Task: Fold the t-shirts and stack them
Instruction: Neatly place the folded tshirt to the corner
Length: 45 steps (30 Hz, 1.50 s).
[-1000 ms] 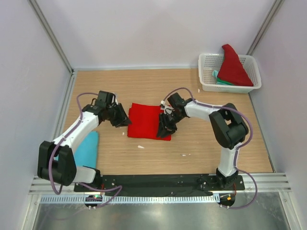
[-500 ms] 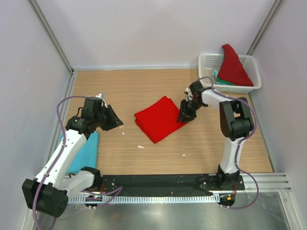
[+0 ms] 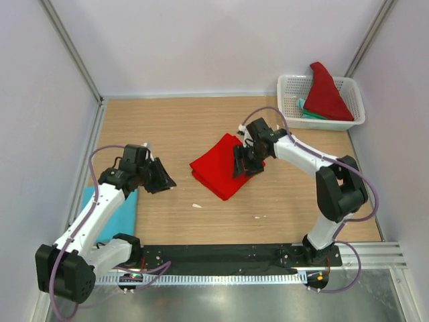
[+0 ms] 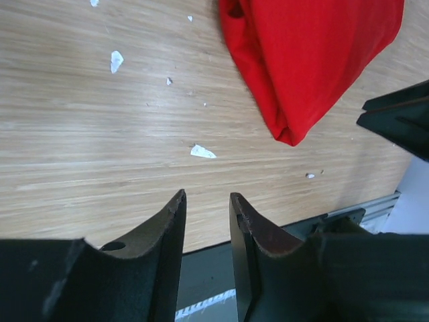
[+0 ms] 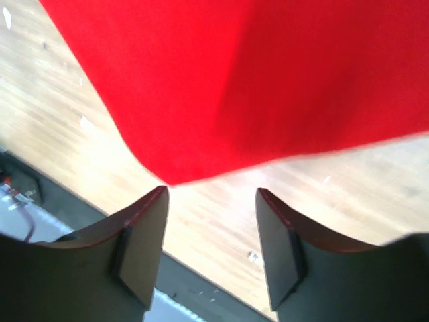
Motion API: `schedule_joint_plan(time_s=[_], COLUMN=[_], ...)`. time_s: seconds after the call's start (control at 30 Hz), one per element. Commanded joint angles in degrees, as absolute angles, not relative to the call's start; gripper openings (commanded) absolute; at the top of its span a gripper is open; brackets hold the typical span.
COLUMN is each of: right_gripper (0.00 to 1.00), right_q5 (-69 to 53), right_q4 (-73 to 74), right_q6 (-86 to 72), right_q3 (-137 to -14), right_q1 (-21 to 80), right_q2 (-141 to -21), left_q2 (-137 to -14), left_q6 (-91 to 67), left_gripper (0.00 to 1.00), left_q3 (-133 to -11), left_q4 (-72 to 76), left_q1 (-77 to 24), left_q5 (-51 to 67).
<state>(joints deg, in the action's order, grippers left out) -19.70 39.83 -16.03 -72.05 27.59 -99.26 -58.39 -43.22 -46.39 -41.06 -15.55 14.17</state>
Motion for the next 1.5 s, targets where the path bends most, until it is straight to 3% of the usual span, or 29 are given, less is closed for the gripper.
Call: schedule_joint_plan(time_s=[0.0, 0.23, 0.4, 0.57, 0.77, 0.87, 1.1, 1.47], right_gripper=[0.63, 0.72, 0.84, 0.82, 0.81, 0.79, 0.69, 0.66], right_q5=[-27.2, -14.5, -19.0, -27.1, -20.0, -13.3, -10.6, -3.8], right_q4=[32.4, 30.1, 23.7, 7.7, -5.0, -9.7, -17.3, -20.7], right_q6=[-22.2, -15.4, -24.3, -53.5, -79.3, -83.0, -94.0, -99.0], right_q3=[-63.6, -57.2, -52.0, -44.1, -33.1, -29.1, -25.3, -21.6], right_q1=[27.0, 32.3, 32.4, 32.5, 33.0, 33.0, 35.6, 39.1], right_q2=[-93.2, -86.0, -81.6, -83.2, -77.9, -75.6, -79.1, -82.0], left_q2=[-59.6, -64.4, -66.8, -68.0, -67.6, -65.9, -59.3, -60.5], left_q6=[-44.7, -49.9, -50.5, -53.8, -61.0, -64.4, -72.4, -75.6], left_gripper=[0.34, 0.36, 0.36, 0.35, 0.35, 0.35, 0.37, 0.38], left_q3=[-44.8, -41.7, -42.2, -42.3, -38.9, -37.4, -32.7, -33.4], left_q4=[-35.3, -27.2, -25.7, -24.1, -18.3, -17.7, -16.9, -15.0], left_q1=[-15.3, -15.3, -15.3, -15.3, -15.3, -15.3, -15.3, -15.3], left_q5=[20.6, 27.3, 28.3, 27.8, 27.1, 25.2, 21.7, 22.5])
